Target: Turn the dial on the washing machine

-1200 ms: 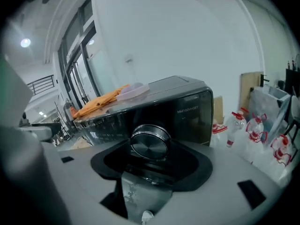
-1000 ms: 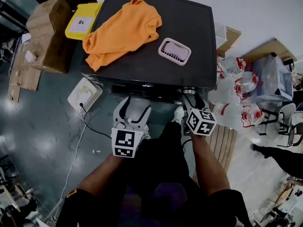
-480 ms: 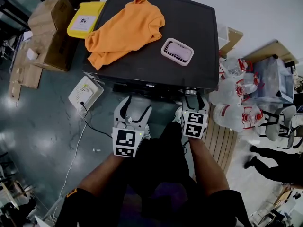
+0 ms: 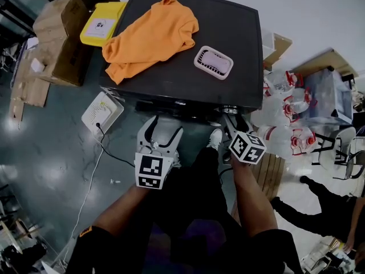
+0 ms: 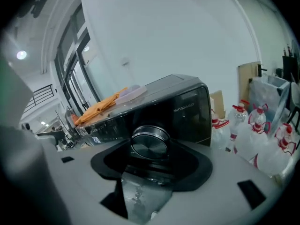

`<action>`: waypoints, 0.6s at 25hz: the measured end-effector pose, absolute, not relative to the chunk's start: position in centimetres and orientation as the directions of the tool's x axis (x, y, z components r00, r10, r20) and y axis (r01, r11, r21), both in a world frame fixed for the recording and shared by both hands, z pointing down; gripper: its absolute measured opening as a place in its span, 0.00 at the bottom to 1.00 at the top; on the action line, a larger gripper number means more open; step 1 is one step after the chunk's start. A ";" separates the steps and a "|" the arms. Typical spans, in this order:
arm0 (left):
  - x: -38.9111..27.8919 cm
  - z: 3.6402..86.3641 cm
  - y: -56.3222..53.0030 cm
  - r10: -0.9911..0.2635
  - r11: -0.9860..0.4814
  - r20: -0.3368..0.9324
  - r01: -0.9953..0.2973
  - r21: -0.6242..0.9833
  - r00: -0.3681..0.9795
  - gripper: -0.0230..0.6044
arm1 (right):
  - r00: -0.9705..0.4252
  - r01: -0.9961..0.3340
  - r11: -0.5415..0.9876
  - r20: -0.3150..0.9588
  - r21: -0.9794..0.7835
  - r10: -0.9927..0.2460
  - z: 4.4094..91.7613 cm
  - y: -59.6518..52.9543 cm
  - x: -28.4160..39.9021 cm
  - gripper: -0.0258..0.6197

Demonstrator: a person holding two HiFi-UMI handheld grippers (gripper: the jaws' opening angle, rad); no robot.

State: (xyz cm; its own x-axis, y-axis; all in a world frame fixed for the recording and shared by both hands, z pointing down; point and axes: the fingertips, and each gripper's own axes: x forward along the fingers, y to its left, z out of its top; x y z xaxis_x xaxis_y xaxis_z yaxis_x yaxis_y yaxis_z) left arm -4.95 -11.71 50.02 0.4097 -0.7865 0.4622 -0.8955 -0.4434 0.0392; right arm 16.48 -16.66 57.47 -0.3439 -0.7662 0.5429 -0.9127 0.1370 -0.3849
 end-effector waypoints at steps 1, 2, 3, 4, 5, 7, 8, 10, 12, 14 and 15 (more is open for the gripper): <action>-4.9 50.1 -11.7 -0.786 -0.444 0.463 -0.895 0.039 0.410 0.52 | -0.348 -0.910 0.138 0.542 -0.390 -0.765 57.5 -16.7 16.5 0.45; -4.9 50.1 -11.8 -0.785 -0.445 0.464 -0.895 0.039 0.411 0.52 | -0.349 -0.911 0.140 0.543 -0.388 -0.764 57.5 -16.7 16.4 0.45; -4.9 50.1 -11.8 -0.785 -0.446 0.464 -0.894 0.038 0.411 0.52 | -0.346 -0.914 0.143 0.548 -0.378 -0.762 57.5 -16.7 16.4 0.46; -4.9 50.1 -11.8 -0.784 -0.446 0.465 -0.894 0.037 0.411 0.52 | -0.337 -0.922 0.147 0.556 -0.358 -0.760 57.6 -16.7 16.4 0.46; -4.9 50.0 -11.9 -0.785 -0.447 0.464 -0.894 0.036 0.411 0.52 | -0.322 -0.933 0.153 0.568 -0.325 -0.758 57.6 -16.7 16.4 0.46; -4.9 49.9 -12.0 -0.786 -0.445 0.463 -0.895 0.033 0.409 0.52 | -0.278 -0.958 0.175 0.591 -0.226 -0.757 57.6 -16.6 16.3 0.50; -4.9 49.9 -12.0 -0.787 -0.445 0.463 -0.895 0.031 0.407 0.52 | -0.252 -0.968 0.189 0.601 -0.168 -0.759 57.5 -16.5 16.2 0.50; -5.1 49.9 -11.9 -0.788 -0.442 0.465 -0.896 0.029 0.404 0.52 | -0.199 -0.975 0.216 0.614 -0.049 -0.763 57.3 -16.4 15.9 0.51; -5.3 50.0 -11.8 -0.789 -0.440 0.466 -0.898 0.028 0.401 0.52 | -0.153 -0.970 0.236 0.624 0.052 -0.767 57.2 -16.4 15.6 0.51; -5.4 50.0 -11.8 -0.789 -0.437 0.466 -0.899 0.030 0.400 0.52 | -0.115 -0.965 0.237 0.632 0.111 -0.766 57.2 -16.5 15.5 0.50; -5.4 50.0 -11.7 -0.789 -0.437 0.467 -0.899 0.031 0.399 0.52 | -0.103 -0.965 0.231 0.635 0.122 -0.766 57.2 -16.5 15.6 0.48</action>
